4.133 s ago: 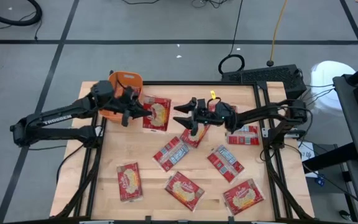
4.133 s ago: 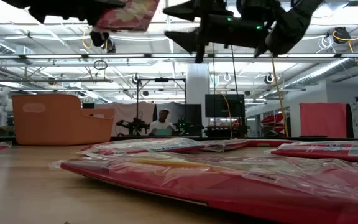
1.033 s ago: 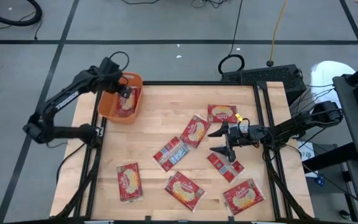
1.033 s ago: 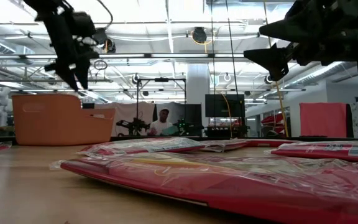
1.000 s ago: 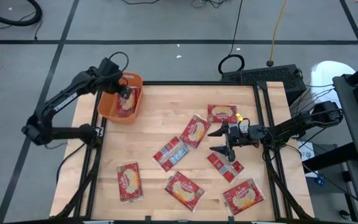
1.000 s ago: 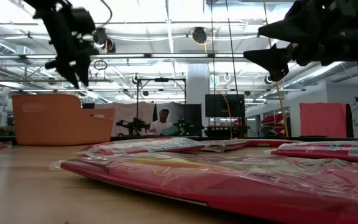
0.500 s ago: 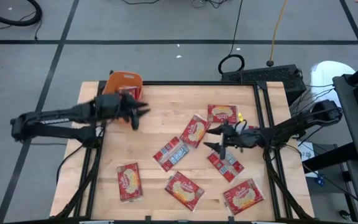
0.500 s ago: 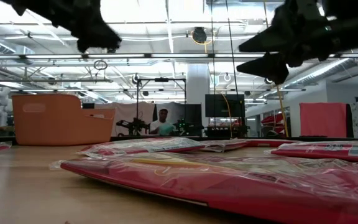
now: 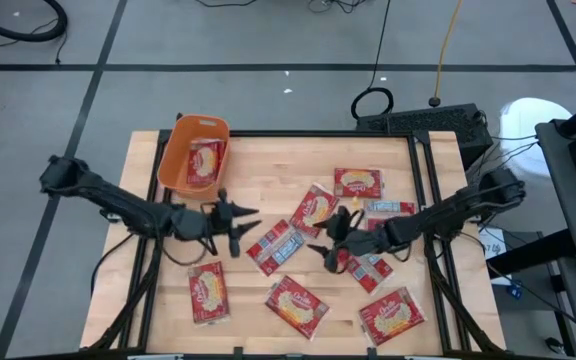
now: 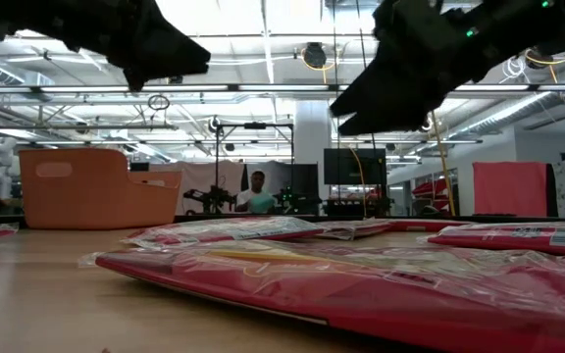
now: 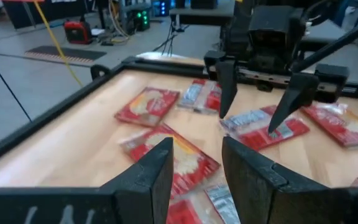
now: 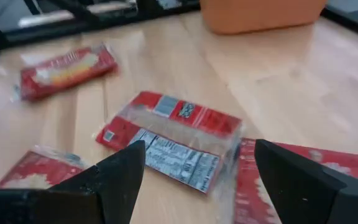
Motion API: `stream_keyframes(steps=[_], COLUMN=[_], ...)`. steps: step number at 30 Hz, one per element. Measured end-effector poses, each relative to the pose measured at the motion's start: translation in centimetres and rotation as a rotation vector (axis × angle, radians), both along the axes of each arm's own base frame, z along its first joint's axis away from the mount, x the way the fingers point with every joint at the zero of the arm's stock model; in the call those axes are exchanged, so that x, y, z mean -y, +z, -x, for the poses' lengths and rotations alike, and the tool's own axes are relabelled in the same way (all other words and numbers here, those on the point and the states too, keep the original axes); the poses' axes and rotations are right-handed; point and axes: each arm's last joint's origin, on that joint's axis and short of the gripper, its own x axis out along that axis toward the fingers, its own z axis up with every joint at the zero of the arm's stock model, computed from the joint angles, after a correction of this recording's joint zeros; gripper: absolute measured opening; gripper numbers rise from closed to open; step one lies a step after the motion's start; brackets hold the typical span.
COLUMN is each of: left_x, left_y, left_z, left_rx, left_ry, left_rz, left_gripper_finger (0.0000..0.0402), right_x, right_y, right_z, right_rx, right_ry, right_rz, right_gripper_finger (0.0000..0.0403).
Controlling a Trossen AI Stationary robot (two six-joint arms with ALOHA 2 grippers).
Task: Sort popcorn bags into baskets
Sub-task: Put the red popcorn bag into the orange bin
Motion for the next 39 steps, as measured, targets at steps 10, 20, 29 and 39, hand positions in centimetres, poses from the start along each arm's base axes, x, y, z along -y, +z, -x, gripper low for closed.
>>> stream_keyframes(steps=[10, 20, 29, 39], left_x=[5.5, 8.3, 8.6, 8.4], left_y=[-5.0, -6.3, -5.7, -5.9], left_z=[-1.7, -3.2, -4.3, -4.3], left_rx=[0.023, 0.016, 0.046, 0.036], left_ry=[0.011, 0.035, 0.117, 0.142], left_rz=[0.031, 0.067, 0.053, 0.074], left_gripper_finger=[0.0140, 0.0140, 0.0140, 0.0140], right_x=[-1.7, -3.4, -1.8, -0.1], right_y=[-4.7, -5.3, -6.1, -8.5], right_z=[-4.6, -4.5, -5.4, -6.9], right_rx=[-0.185, -0.267, -0.307, -0.277], right_ry=[0.122, 0.308, 0.446, 0.508], right_rz=[0.179, 0.397, 0.600, 0.635], right_gripper_finger=[0.0293, 0.0288, 0.0229, 0.0173])
